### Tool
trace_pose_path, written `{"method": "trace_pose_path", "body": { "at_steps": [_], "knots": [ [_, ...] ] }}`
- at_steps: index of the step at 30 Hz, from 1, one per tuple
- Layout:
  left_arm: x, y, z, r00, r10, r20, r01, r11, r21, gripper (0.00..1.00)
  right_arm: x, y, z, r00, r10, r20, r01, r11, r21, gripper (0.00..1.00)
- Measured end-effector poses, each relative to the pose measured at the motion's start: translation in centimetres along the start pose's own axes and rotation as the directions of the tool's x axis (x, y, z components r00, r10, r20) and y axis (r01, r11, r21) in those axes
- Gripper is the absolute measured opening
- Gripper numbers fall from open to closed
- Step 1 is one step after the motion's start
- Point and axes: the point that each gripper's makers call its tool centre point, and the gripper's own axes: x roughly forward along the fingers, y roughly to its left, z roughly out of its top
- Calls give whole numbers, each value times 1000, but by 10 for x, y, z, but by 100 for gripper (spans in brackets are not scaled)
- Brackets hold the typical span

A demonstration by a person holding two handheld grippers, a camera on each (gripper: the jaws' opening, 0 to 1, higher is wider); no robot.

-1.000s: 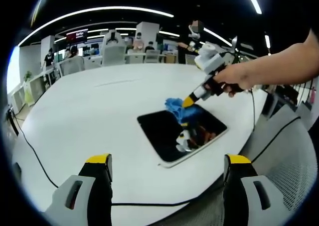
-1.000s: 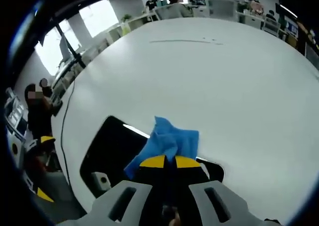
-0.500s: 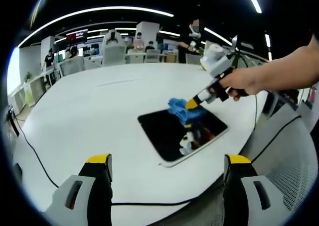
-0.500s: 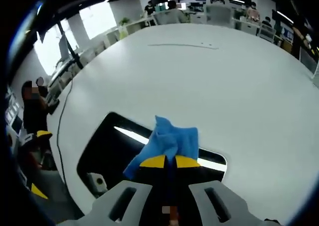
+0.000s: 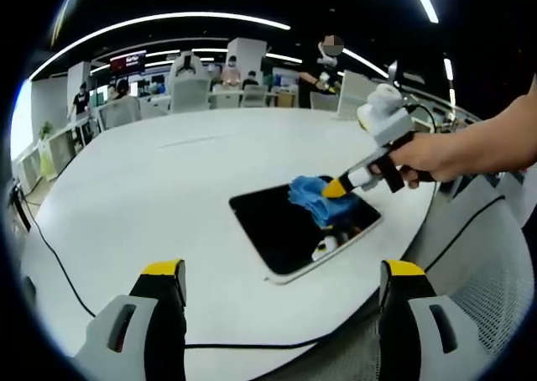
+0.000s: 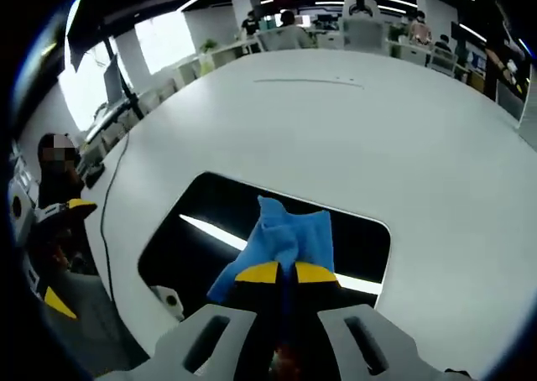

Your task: Wipe the mirror surface with the cleaning cloth until all visible marks leave the cleaned area.

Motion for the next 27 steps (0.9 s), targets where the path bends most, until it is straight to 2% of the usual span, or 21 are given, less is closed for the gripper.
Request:
{"method": "trace_pose_path", "body": {
  "at_steps": [2,12,14,19,27],
  "knots": [
    [-1,-4,2,1000,-25,12,25,1000,-12,99,-2,1,-4,1000,6,-3,-6,1000,6,0],
    [-1,-2,2,1000,-8,11,8,1000,-5,99,-17,13,-25,1000,27,4,-28,999,46,0],
    [-1,-2,2,1000,-5,11,5,1000,-18,99,-20,18,-31,999,43,2,-43,999,11,0],
    [-1,-2,4,1000,-5,25,6,1000,-29,99,-30,24,-43,998,65,-11,-64,998,12,0],
    [0,-2,4,1000,-6,22,7,1000,-27,99,-36,28,-51,997,78,-11,-78,997,30,0]
  ]
}}
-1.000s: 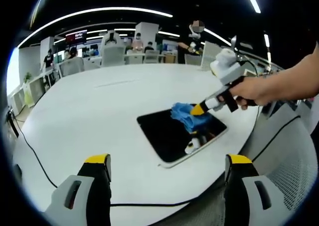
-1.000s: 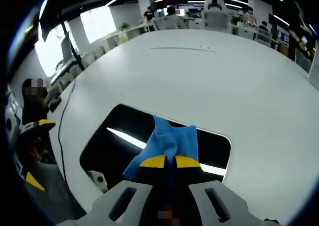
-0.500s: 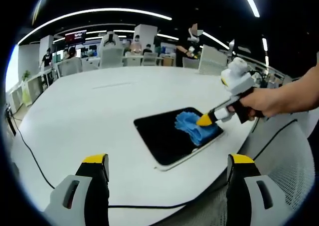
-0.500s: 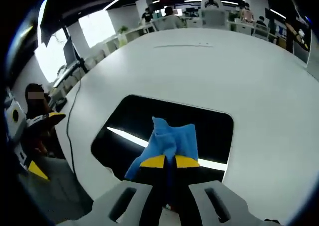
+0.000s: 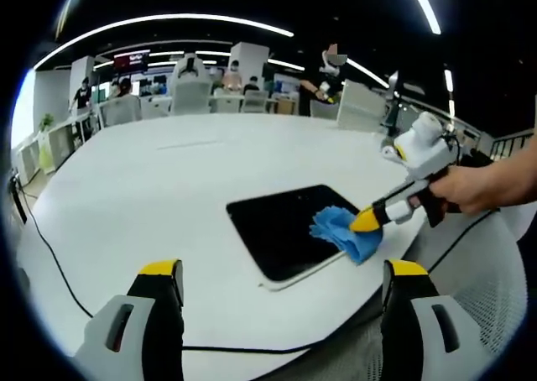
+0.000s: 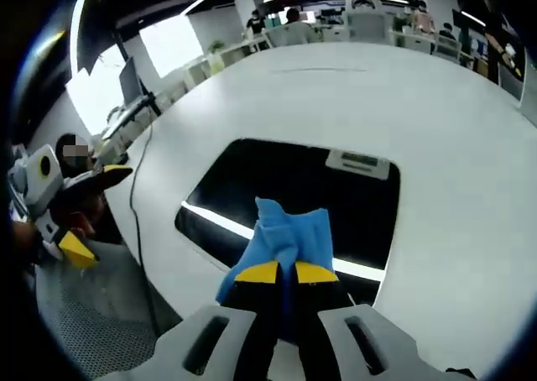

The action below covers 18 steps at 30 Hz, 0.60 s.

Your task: Wipe the mirror surface with the cleaning cloth until all visible marks leave the cleaned area.

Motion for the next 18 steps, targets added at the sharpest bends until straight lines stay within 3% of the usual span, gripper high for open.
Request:
{"method": "trace_pose_path", "body": {
  "at_steps": [3,5,18],
  "knots": [
    [0,0,0,1000,-1,-1,1,1000,-2,99,-2,3,-3,1000,4,-2,-4,1000,3,0],
    [0,-1,0,1000,-2,-2,2,1000,-4,99,-2,5,-4,1000,9,-1,-9,999,-44,0],
    [0,1,-1,1000,10,-7,-10,1000,-11,99,-5,-4,-5,1000,-22,-3,22,1000,-14,0]
  ]
}}
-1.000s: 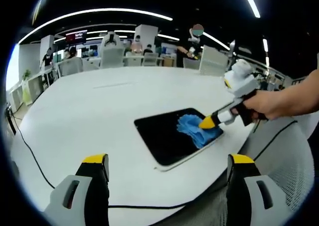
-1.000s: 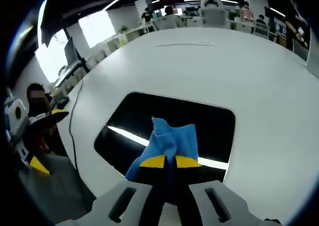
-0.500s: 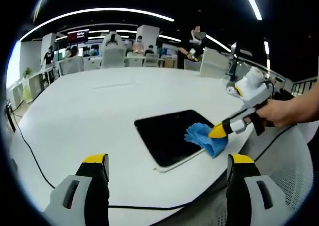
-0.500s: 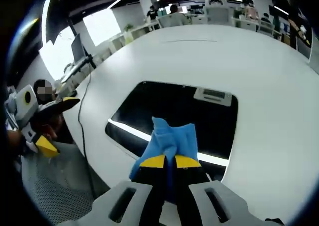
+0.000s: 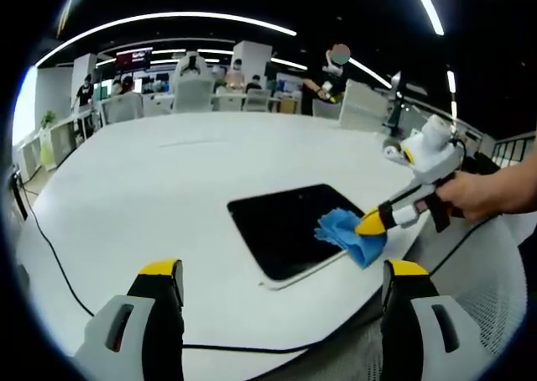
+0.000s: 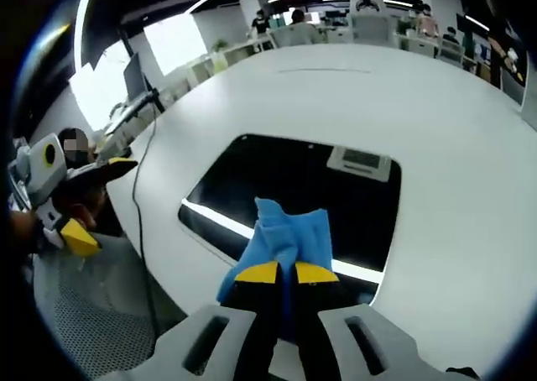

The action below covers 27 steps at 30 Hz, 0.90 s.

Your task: Wipe the mirror surface with the cleaning cloth until all visible marks leave the cleaned area.

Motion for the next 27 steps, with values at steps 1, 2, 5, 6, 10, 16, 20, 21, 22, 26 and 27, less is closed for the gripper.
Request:
{"method": "trace_pose_path", "body": {
  "at_steps": [1,2,5,6,10,16,20,21,22,26,27],
  "knots": [
    [0,0,0,1000,0,0,0,1000,-1,99,-1,-2,-1,1000,-5,-2,5,1000,4,0],
    [0,0,0,1000,1,0,-1,1000,-1,99,-2,-5,-1,1000,-10,-3,10,1000,11,0],
    [0,0,0,1000,-2,-3,2,1000,2,99,-4,-8,-2,1000,-12,-1,12,999,32,0],
    [0,0,0,1000,-3,-4,3,1000,2,99,-4,-9,-2,1000,-15,-2,15,999,38,0],
    [0,0,-1,1000,-3,-6,3,1000,2,99,-5,-10,-2,1000,-24,-4,24,999,43,0],
    [0,0,-1,1000,-4,-8,4,1000,3,99,-9,-22,-4,998,-63,-12,64,997,49,0],
    [0,-1,-1,1000,-4,-6,4,1000,4,99,-12,-30,-5,996,-88,-15,89,994,68,0],
    [0,-1,0,1000,-4,-5,4,1000,4,99,-12,-32,-5,995,-96,-17,97,993,69,0],
    [0,-1,0,1000,-3,-4,3,1000,4,99,-13,-34,-5,994,-106,-19,107,992,68,0],
    [0,-1,0,1000,-5,-1,5,1000,2,99,-17,-46,-6,990,-143,-16,144,987,76,0],
    [0,-1,0,1000,-6,-1,6,1000,1,99,-17,-47,-6,990,-140,-13,141,986,89,0]
  ]
}}
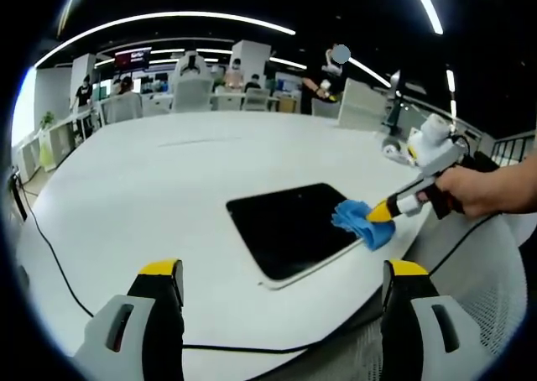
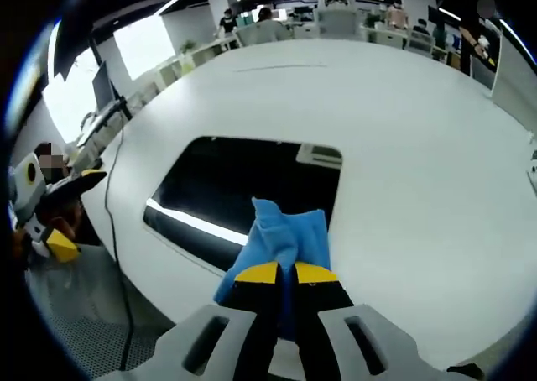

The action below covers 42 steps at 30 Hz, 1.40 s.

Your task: Wipe the mirror surface with the cleaning cloth until all visible marks leave the cleaned area.

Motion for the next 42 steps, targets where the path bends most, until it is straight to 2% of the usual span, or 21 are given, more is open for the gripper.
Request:
{"method": "trace_pose_path", "body": {
  "at_steps": [2,19,22,26,32,42],
  "knots": [
    [0,-1,0,1000,-2,-1,2,1000,2,99,0,1,0,1000,10,3,-10,1000,20,0],
    [-1,-1,-1,1000,-8,-6,8,1000,1,99,4,2,4,1000,-12,19,12,1000,-13,0],
    [-1,-2,0,1000,-17,4,17,1000,-6,99,8,-1,10,999,-19,30,19,1000,-11,0],
    [0,-3,-2,1000,-20,-12,20,1000,17,99,11,-2,14,999,-18,39,19,1000,-22,0],
    [1,-1,-2,1000,-7,-11,7,999,40,99,17,-4,23,1000,3,26,-2,999,-39,0],
    [1,-1,0,1000,-9,-2,10,999,49,99,34,-11,48,1000,19,20,-18,999,-48,0]
  ]
}}
